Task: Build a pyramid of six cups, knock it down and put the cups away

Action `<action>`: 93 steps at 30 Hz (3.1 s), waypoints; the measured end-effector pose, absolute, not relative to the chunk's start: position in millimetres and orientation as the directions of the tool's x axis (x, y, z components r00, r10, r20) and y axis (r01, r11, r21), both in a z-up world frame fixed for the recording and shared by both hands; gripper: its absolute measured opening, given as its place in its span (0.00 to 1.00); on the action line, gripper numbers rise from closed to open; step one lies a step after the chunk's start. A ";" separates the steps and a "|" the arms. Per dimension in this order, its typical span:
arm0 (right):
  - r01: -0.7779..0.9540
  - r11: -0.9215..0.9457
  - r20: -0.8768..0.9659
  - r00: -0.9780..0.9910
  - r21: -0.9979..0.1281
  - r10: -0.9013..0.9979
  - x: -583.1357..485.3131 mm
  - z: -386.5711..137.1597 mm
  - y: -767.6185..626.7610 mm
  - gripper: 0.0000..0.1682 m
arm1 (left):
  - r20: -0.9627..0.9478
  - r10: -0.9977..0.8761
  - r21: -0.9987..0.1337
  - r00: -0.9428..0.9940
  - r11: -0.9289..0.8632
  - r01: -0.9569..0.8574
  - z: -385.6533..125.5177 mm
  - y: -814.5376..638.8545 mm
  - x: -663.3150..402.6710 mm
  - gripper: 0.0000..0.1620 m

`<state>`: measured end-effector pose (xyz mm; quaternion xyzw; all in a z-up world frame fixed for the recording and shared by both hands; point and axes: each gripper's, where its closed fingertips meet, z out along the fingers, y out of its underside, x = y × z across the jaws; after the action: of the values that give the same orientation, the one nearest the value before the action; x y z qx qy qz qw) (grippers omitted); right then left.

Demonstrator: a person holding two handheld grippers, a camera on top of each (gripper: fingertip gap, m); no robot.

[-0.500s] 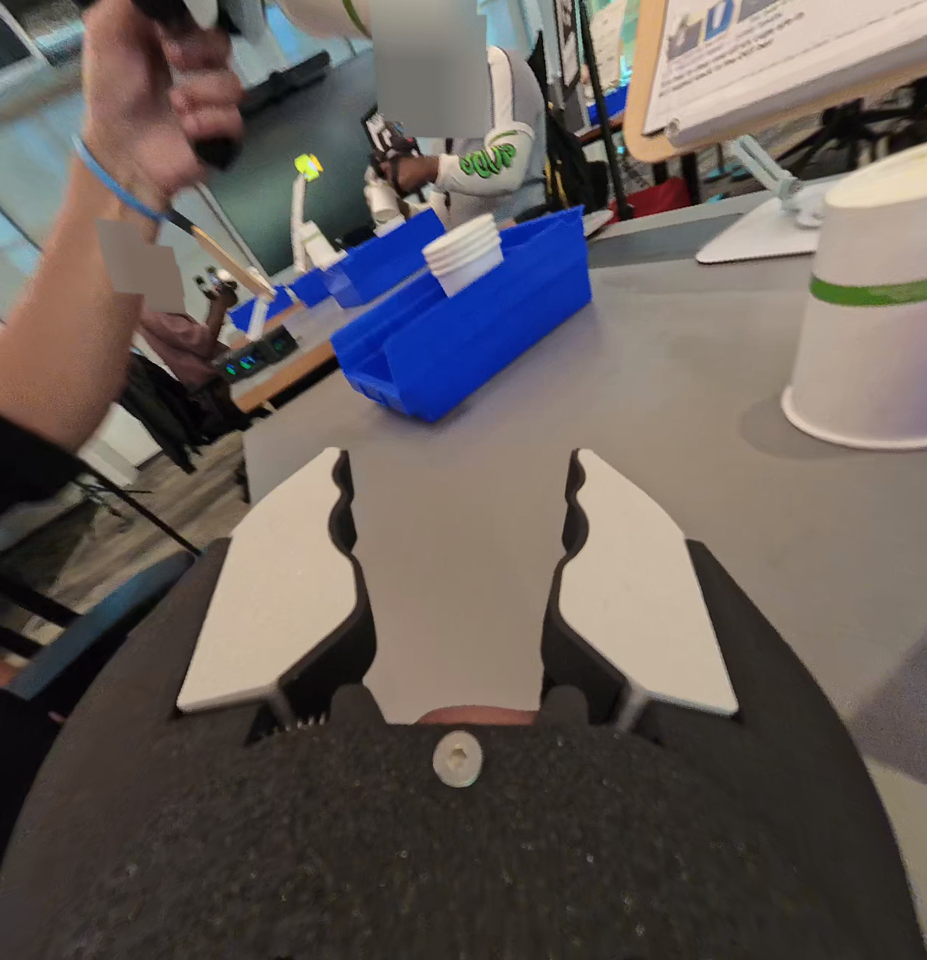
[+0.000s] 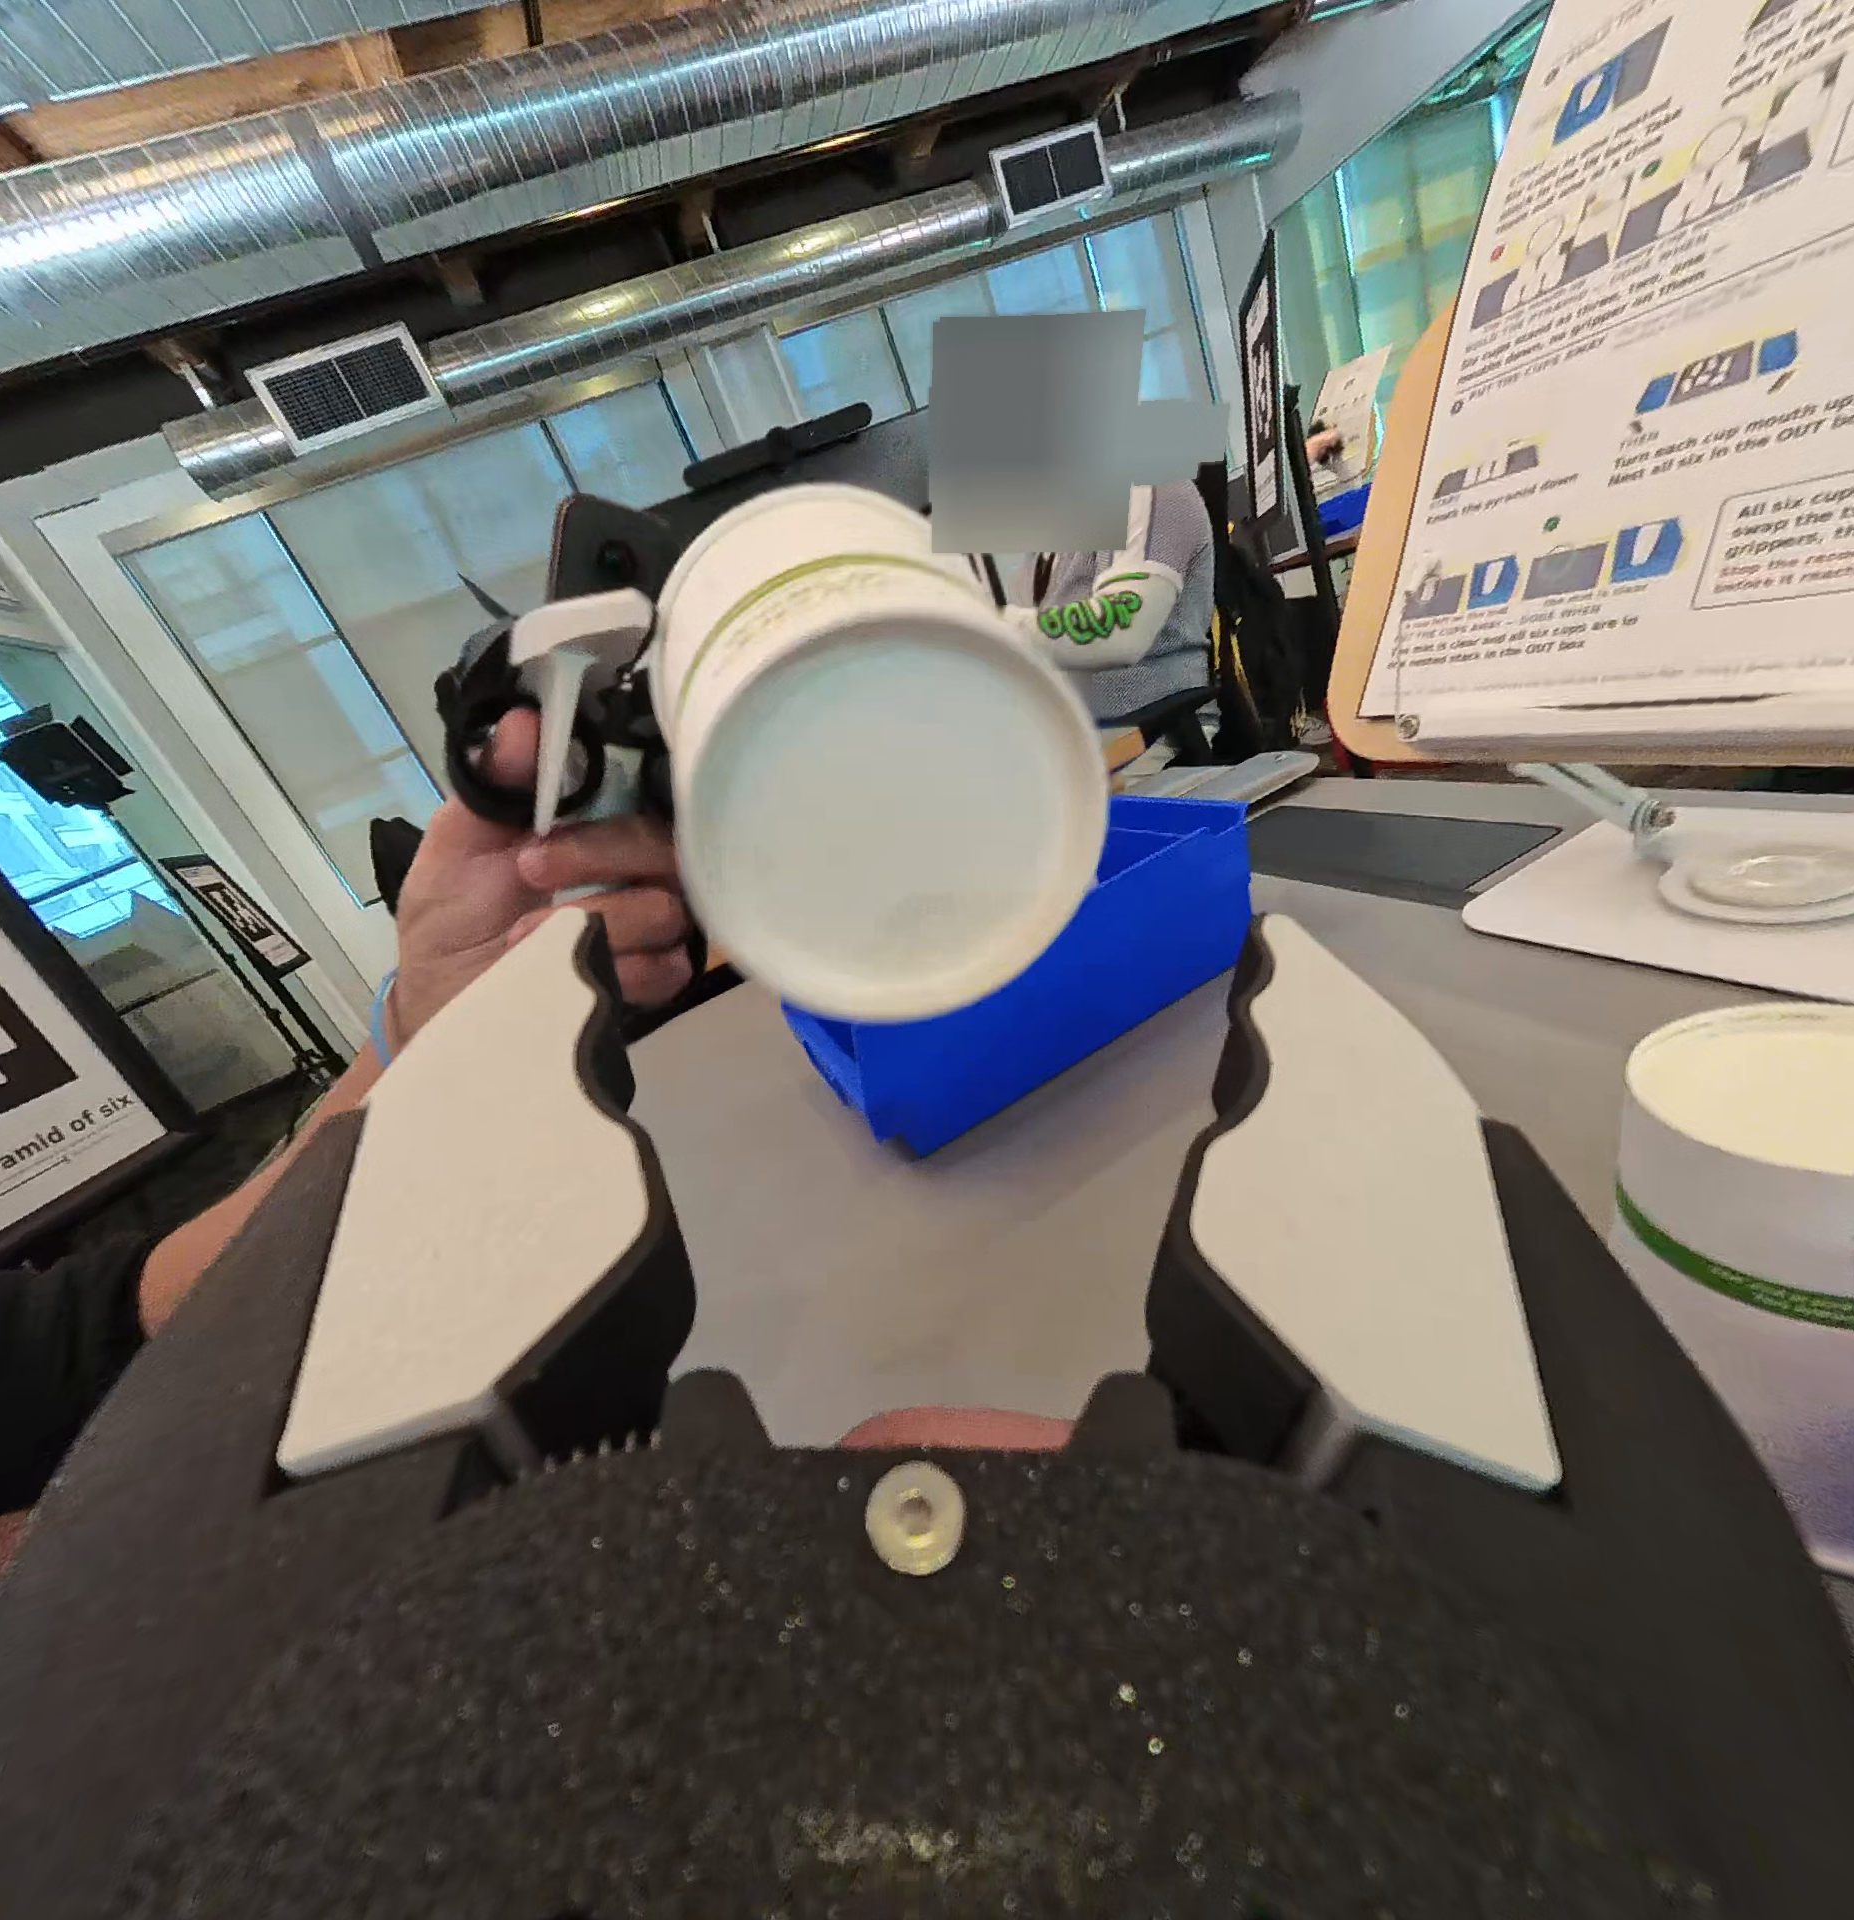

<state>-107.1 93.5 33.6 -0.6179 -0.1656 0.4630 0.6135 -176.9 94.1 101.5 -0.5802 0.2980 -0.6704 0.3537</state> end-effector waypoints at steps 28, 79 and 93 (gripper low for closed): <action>0.780 -0.276 0.350 0.526 -0.561 0.776 -114.6 66.1 240.5 0.49 | 0.405 -0.812 -0.859 0.420 -0.495 -0.130 -106.9 22.0 -253.7 0.33; 0.044 -0.186 -0.065 0.839 -0.981 0.540 -88.4 -83.6 27.5 0.49 | 0.279 -0.916 -0.864 0.290 -0.371 -0.341 -96.7 22.2 -251.0 0.27; 0.098 -0.218 -0.044 0.822 -0.971 0.567 -97.8 -103.2 29.6 0.46 | -0.276 -0.867 -0.495 0.414 -0.241 -0.835 -29.6 243.7 -400.2 0.20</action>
<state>-97.8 29.6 -103.2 -0.7543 -0.2204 0.2004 0.5850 -400.2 243.7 -29.6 -0.7872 0.5406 -0.0278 0.2956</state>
